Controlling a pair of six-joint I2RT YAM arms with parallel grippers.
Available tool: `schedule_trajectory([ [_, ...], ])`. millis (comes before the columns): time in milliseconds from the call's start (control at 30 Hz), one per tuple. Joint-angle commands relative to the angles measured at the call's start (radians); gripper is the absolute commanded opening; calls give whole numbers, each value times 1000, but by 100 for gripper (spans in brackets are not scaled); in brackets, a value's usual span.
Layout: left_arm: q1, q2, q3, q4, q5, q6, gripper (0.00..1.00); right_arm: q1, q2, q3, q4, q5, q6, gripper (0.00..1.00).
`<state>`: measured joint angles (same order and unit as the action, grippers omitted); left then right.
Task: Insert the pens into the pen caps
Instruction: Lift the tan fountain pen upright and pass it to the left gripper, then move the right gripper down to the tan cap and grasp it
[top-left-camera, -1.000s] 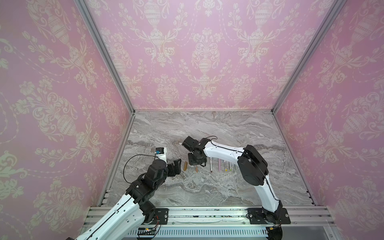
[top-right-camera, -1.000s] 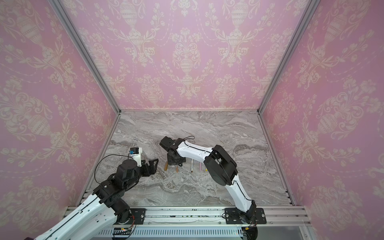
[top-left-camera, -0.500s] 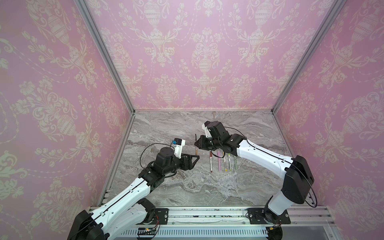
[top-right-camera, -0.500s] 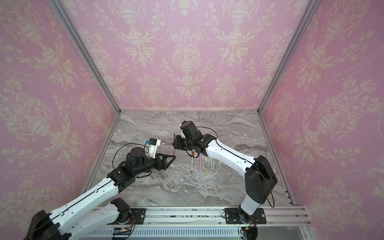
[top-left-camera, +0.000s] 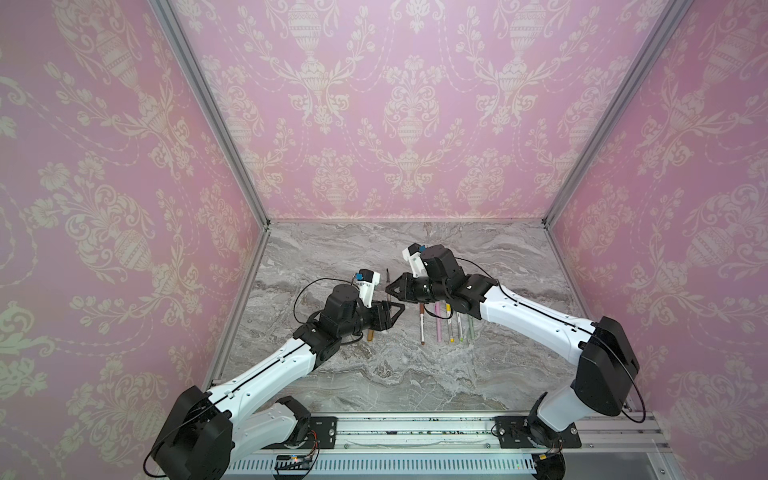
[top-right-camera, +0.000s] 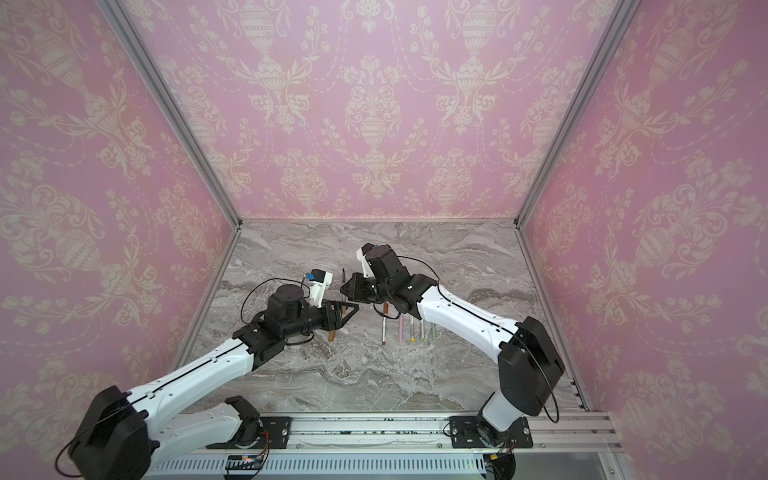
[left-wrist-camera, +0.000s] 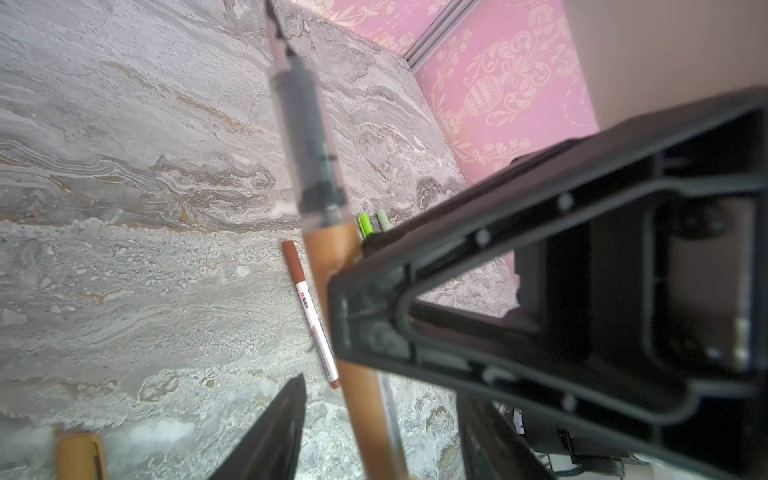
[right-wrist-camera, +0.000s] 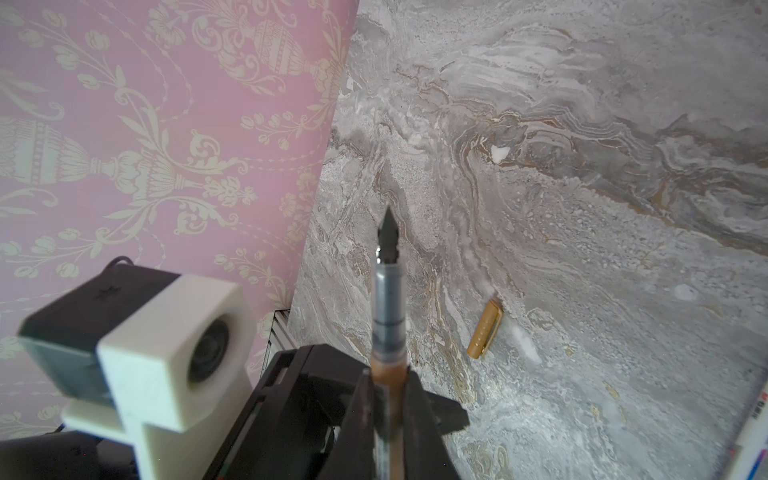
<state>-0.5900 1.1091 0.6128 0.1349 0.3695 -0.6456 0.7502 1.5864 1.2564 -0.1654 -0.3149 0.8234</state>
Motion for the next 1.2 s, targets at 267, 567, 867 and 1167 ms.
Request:
schedule_trajectory([
  [267, 18, -27, 35, -14, -135, 9, 33, 4, -5, -3, -2, -13, -32, 0],
  [567, 35, -38, 30, -31, -152, 5, 0, 6, 12, 15, -20, -18, -40, 0],
  [867, 69, -229, 24, -338, -409, 46, 0, 7, 10, 95, -139, 59, -92, 39],
  [1167, 103, -428, 37, -678, -693, 106, 0, 88, 230, 302, -505, 255, -146, 50],
])
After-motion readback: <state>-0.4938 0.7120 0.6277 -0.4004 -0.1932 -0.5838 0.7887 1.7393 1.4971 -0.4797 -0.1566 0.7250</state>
